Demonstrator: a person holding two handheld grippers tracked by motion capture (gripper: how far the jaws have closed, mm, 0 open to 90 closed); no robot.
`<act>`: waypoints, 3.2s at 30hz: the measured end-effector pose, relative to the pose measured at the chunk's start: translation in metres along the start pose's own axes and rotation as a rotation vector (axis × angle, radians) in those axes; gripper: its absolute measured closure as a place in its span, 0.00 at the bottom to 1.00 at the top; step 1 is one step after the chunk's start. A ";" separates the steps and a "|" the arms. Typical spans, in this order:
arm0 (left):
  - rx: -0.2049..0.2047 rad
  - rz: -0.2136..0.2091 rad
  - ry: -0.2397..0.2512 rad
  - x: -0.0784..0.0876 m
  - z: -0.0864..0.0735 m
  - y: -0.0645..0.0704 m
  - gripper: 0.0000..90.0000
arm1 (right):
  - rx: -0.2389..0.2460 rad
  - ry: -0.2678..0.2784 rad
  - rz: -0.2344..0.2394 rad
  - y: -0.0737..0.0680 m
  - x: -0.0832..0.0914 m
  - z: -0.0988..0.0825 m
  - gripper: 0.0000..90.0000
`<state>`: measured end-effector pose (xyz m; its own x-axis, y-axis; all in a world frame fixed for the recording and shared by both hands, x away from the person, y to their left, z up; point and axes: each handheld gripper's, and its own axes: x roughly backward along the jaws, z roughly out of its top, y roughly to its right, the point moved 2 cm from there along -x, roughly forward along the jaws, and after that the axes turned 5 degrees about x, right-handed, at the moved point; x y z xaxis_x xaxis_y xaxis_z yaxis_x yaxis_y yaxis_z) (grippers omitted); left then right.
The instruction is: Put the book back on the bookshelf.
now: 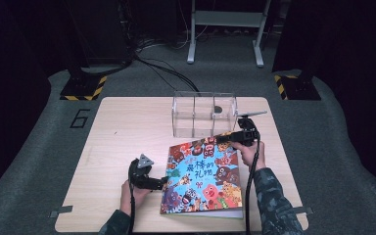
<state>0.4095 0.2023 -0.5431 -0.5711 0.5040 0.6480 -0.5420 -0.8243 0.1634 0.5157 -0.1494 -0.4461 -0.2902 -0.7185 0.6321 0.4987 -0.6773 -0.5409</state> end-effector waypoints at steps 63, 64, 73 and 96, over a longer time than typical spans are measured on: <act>0.093 -0.054 0.032 0.005 -0.002 -0.008 0.04 | 0.387 0.235 -0.090 -0.038 0.036 -0.012 0.73; 0.090 -0.051 0.029 0.006 -0.002 -0.008 0.04 | 0.389 0.237 -0.090 -0.038 0.037 -0.011 0.73; 0.090 -0.052 0.032 0.005 -0.002 -0.008 0.04 | 0.425 0.291 -0.116 -0.040 0.042 -0.009 0.73; 0.097 -0.050 0.038 0.006 -0.002 -0.009 0.04 | 0.494 0.341 -0.148 -0.049 0.047 -0.006 0.71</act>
<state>0.4100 0.2134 -0.5425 -0.5689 0.5533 0.6084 -0.5092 -0.8179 0.2678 0.4725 -0.1509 -0.3931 -0.5893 -0.6878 0.4239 0.7286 -0.6791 -0.0889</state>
